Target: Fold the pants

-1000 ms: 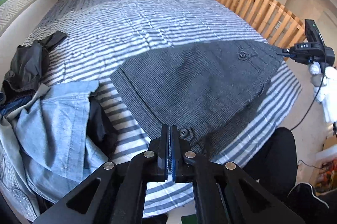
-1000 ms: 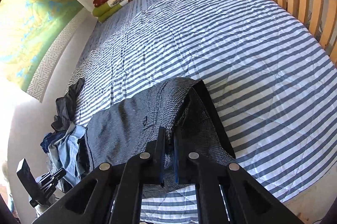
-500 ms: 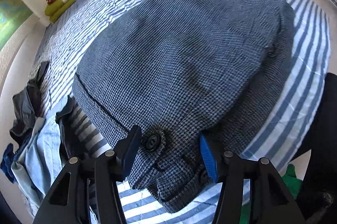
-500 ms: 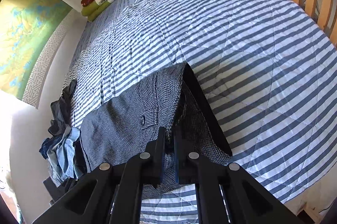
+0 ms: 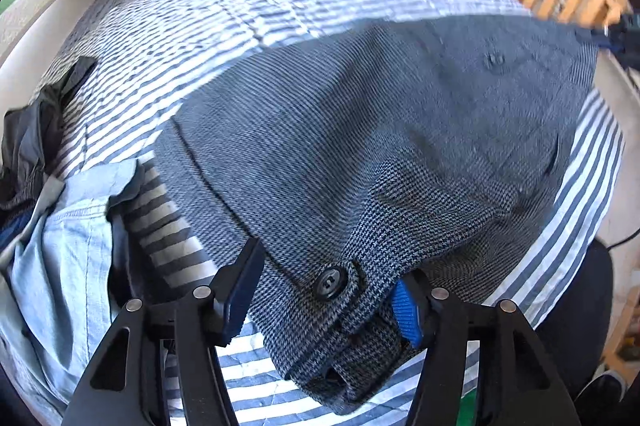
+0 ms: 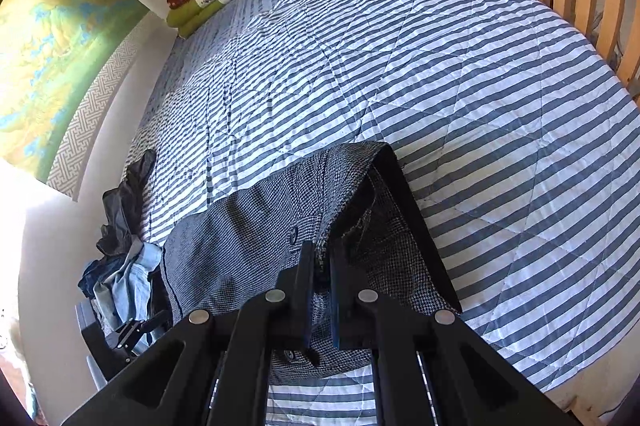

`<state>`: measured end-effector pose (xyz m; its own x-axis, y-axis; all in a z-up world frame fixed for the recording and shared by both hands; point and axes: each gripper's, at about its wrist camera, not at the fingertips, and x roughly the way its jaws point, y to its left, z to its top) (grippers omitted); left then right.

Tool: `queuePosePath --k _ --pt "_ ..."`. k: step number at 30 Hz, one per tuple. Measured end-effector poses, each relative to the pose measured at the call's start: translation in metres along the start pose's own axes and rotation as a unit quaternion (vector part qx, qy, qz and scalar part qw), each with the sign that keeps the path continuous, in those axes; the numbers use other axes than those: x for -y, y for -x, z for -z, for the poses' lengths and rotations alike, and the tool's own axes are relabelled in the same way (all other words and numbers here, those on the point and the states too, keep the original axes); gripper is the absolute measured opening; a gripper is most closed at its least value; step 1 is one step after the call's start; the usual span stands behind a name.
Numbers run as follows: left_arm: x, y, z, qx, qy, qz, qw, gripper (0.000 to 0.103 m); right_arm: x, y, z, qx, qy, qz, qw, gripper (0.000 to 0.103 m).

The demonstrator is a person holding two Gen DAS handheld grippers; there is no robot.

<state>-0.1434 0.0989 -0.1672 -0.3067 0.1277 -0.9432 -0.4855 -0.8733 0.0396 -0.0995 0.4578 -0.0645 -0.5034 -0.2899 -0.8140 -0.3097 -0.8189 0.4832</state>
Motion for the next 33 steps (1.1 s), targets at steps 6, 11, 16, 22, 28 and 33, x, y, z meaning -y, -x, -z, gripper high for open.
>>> queuePosePath --k 6,11,16,22,28,33 --pt "0.019 -0.002 -0.012 -0.007 -0.044 -0.008 0.999 0.018 -0.002 0.006 -0.001 0.003 0.002 0.002 1.0 0.006" --pt "0.014 0.037 -0.021 0.03 -0.057 -0.01 0.9978 0.009 0.005 0.013 -0.007 0.009 -0.004 0.007 1.0 0.006" --pt "0.024 0.075 -0.026 0.059 -0.093 -0.032 0.9935 0.014 0.011 0.016 -0.008 0.012 -0.007 0.012 1.0 0.006" --pt "0.044 0.05 0.009 0.032 -0.143 -0.031 0.9887 0.01 0.022 0.009 0.001 0.001 -0.005 0.02 1.0 0.006" --pt "0.086 -0.002 0.069 -0.012 -0.219 -0.022 0.9754 0.03 0.055 -0.008 0.02 -0.025 -0.026 0.031 0.999 0.006" --pt "0.061 0.036 0.067 0.009 -0.137 0.05 0.9893 0.061 0.071 -0.047 0.052 -0.06 0.016 0.109 0.992 0.01"
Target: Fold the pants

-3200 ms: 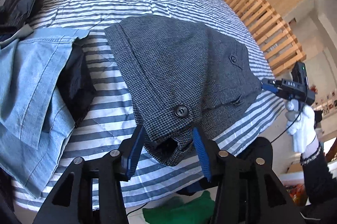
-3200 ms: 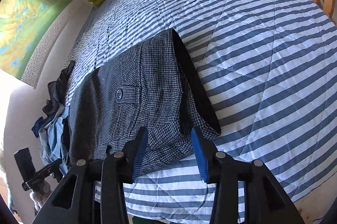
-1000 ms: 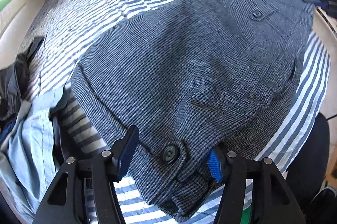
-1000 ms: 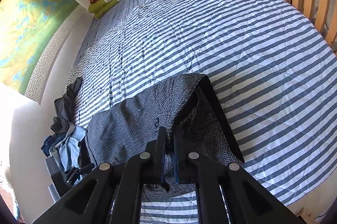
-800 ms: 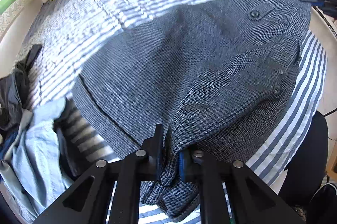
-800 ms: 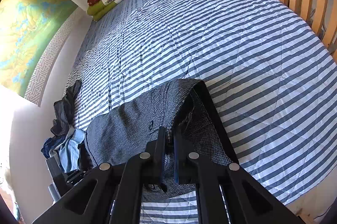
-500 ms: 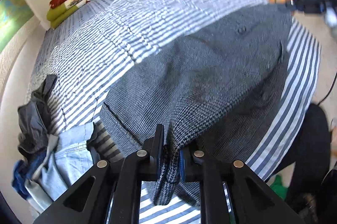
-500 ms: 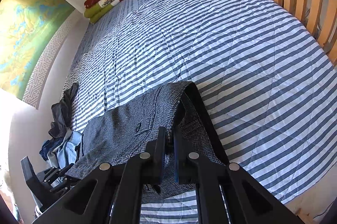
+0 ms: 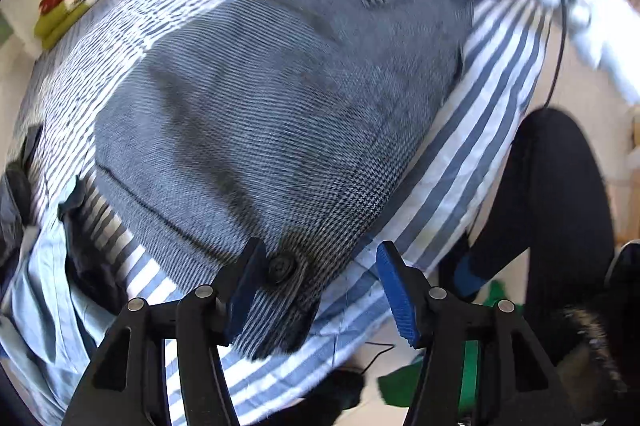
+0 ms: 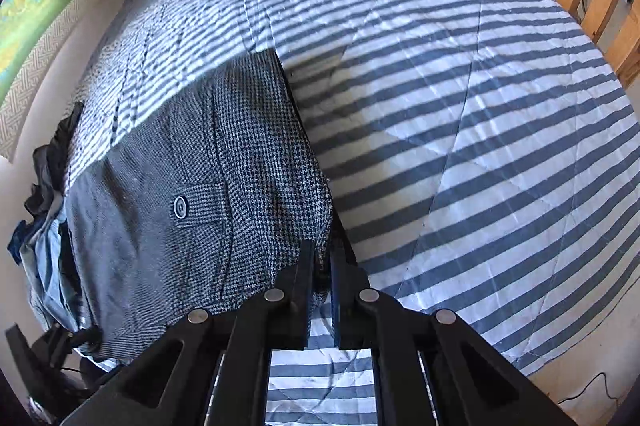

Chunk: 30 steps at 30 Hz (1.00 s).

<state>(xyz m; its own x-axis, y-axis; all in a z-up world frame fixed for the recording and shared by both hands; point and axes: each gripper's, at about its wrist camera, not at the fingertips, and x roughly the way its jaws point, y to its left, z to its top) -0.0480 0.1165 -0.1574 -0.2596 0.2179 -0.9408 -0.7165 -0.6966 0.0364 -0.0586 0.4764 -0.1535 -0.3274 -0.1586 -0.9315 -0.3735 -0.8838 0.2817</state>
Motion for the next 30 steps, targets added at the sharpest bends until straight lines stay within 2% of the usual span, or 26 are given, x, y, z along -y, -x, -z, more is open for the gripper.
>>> queuePosePath --k 2,3,4,7,9,11,14,15,18,22,23,27,30 --pt "-0.023 0.022 0.006 0.019 0.041 0.022 0.9987 0.062 0.002 0.002 0.001 0.001 0.004 -0.004 1.0 0.012" --pt "-0.039 0.031 0.01 0.027 0.07 0.03 0.9967 0.063 0.003 0.008 0.001 0.007 0.008 0.001 1.0 0.017" --pt "-0.056 0.04 0.015 0.036 0.098 0.036 0.9939 0.063 0.002 0.015 0.001 0.016 0.013 0.011 1.0 0.019" --pt "-0.11 0.057 0.039 0.063 0.178 0.028 0.9817 0.063 -0.006 0.041 0.004 0.063 0.037 0.059 0.996 0.019" --pt "-0.124 0.062 0.057 0.065 0.213 0.031 0.9743 0.062 -0.02 0.057 0.009 0.098 0.056 0.08 0.99 0.019" --pt "-0.131 0.053 0.067 0.056 0.229 0.039 0.9711 0.062 -0.045 0.065 0.017 0.106 0.092 0.059 0.988 0.019" --pt "-0.125 0.038 0.081 0.042 0.237 0.061 0.9688 0.062 -0.1 0.059 0.043 0.079 0.171 -0.034 0.981 0.02" --pt "-0.125 0.034 0.088 0.039 0.238 0.069 0.968 0.059 -0.121 0.054 0.054 0.066 0.201 -0.06 0.976 0.024" --pt "-0.122 0.01 0.097 0.04 0.244 0.09 0.9649 0.055 -0.188 0.031 0.095 0.02 0.299 -0.117 0.947 0.028" --pt "-0.117 0.007 0.107 0.045 0.249 0.098 0.9625 0.048 -0.255 0.006 0.142 0.001 0.412 -0.127 0.902 0.03" --pt "-0.116 0.008 0.11 0.047 0.252 0.098 0.9616 0.047 -0.266 0.002 0.148 0.0 0.428 -0.129 0.895 0.031" --pt "-0.118 0.01 0.118 0.052 0.262 0.102 0.9581 0.046 -0.295 -0.012 0.164 -0.013 0.457 -0.141 0.878 0.042" --pt "-0.116 0.01 0.12 0.055 0.262 0.102 0.9582 0.045 -0.312 -0.019 0.178 -0.005 0.493 -0.11 0.863 0.044"
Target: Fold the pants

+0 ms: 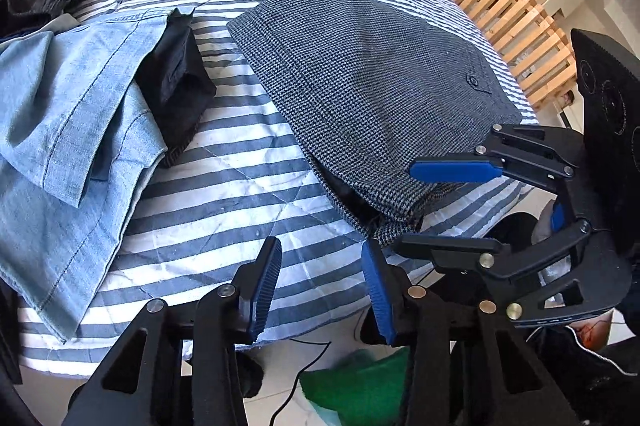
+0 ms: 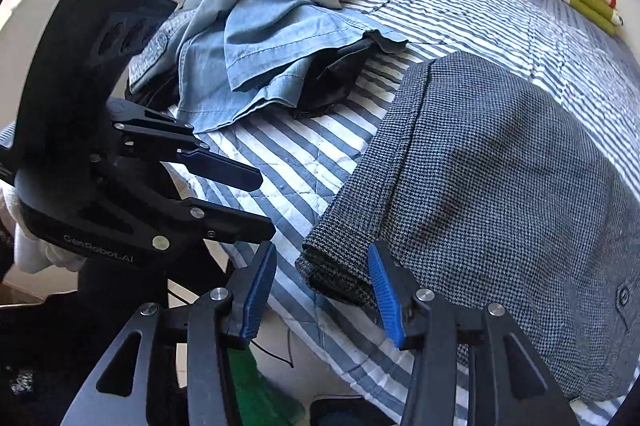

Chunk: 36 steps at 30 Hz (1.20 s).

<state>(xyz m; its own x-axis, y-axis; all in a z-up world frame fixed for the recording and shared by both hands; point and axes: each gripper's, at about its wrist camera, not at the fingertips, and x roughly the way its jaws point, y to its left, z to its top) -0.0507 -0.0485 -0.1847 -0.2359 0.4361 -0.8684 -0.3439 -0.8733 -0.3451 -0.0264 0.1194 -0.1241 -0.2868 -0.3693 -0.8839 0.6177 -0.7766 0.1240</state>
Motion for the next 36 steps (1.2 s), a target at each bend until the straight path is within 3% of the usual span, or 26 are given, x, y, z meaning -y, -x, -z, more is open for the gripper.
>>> queuePosePath --k 3,7,11,13,14,21,22,24,26,31,32,34,35,36 --pt "0.006 0.001 0.002 0.001 -0.007 0.005 1.0 0.044 0.007 -0.008 -0.004 -0.013 -0.008 0.037 0.999 0.042" --pt "0.022 0.004 -0.001 0.007 -0.027 0.015 0.9995 0.044 0.043 0.006 -0.008 0.003 -0.098 -0.036 0.995 0.014" --pt "0.045 -0.006 -0.014 0.007 -0.042 0.031 0.9986 0.044 0.08 0.037 -0.003 0.047 -0.19 -0.08 0.977 0.013" --pt "0.051 -0.013 -0.024 -0.001 -0.038 0.043 0.9984 0.051 0.095 0.052 -0.001 0.069 -0.226 -0.079 0.969 0.012" --pt "0.051 -0.019 -0.029 -0.005 -0.03 0.042 0.9987 0.061 0.098 0.058 -0.001 0.079 -0.235 -0.076 0.966 0.012" --pt "0.01 -0.062 -0.063 -0.031 0.107 0.108 0.9879 0.06 0.116 0.088 -0.002 0.126 -0.274 -0.071 0.951 0.012" --pt "0.006 -0.066 -0.067 -0.029 0.115 0.111 0.9867 0.057 0.117 0.091 -0.002 0.13 -0.276 -0.07 0.95 0.012" --pt "0.001 -0.074 -0.074 -0.026 0.125 0.102 0.9865 0.017 0.118 0.094 -0.002 0.137 -0.28 -0.07 0.948 0.012" --pt "-0.004 -0.078 -0.077 -0.021 0.137 0.094 0.9859 0.0 0.12 0.097 -0.003 0.142 -0.282 -0.068 0.946 0.012" --pt "-0.014 -0.059 -0.079 0.029 0.149 0.061 0.9865 0.0 0.122 0.1 -0.002 0.146 -0.289 -0.07 0.944 0.012" --pt "-0.017 -0.057 -0.081 0.033 0.154 0.055 0.986 0.005 0.124 0.101 -0.002 0.146 -0.291 -0.072 0.943 0.012" --pt "-0.022 -0.058 -0.086 0.031 0.156 0.059 0.9855 0.025 0.126 0.101 -0.001 0.15 -0.296 -0.073 0.941 0.012" --pt "-0.024 -0.06 -0.09 0.029 0.154 0.061 0.9858 0.042 0.127 0.101 -0.002 0.151 -0.299 -0.073 0.939 0.012" --pt "-0.022 -0.064 -0.094 0.027 0.149 0.06 0.9867 0.053 0.129 0.102 -0.002 0.154 -0.303 -0.074 0.938 0.012"
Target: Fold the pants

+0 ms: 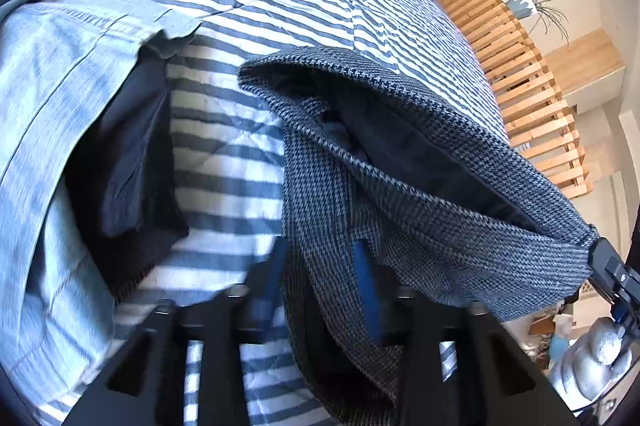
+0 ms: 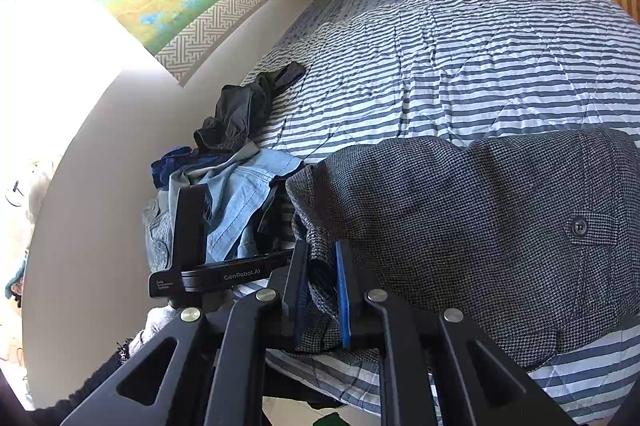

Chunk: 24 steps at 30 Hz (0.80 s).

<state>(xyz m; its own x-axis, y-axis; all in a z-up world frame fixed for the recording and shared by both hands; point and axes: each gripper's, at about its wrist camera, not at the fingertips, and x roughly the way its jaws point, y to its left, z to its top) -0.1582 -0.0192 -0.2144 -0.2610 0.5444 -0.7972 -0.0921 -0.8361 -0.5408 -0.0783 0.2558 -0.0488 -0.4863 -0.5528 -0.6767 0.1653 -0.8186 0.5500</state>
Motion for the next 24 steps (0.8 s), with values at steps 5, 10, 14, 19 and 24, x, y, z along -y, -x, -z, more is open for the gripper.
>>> queuePosePath --k 5,10,14,19,24 --pt "0.011 -0.026 -0.019 -0.01 -0.013 -0.035 0.9993 0.009 0.001 0.002 -0.004 0.008 -0.006 -0.001 1.0 0.012" --pt "0.032 0.019 -0.036 0.087 -0.052 -0.069 0.9925 0.008 0.002 0.017 -0.005 0.021 -0.016 -0.004 1.0 0.011" --pt "0.018 -0.017 -0.053 0.038 -0.039 -0.132 0.9898 0.028 -0.005 0.012 -0.005 0.022 -0.005 -0.01 1.0 0.011" --pt "0.0 -0.016 -0.056 0.013 -0.023 -0.108 0.9938 0.046 -0.014 -0.023 0.012 -0.023 0.008 -0.019 1.0 0.011" --pt "-0.019 0.023 -0.054 0.012 -0.024 -0.098 0.9948 0.049 -0.019 -0.037 0.03 -0.055 0.021 -0.031 0.998 0.011"
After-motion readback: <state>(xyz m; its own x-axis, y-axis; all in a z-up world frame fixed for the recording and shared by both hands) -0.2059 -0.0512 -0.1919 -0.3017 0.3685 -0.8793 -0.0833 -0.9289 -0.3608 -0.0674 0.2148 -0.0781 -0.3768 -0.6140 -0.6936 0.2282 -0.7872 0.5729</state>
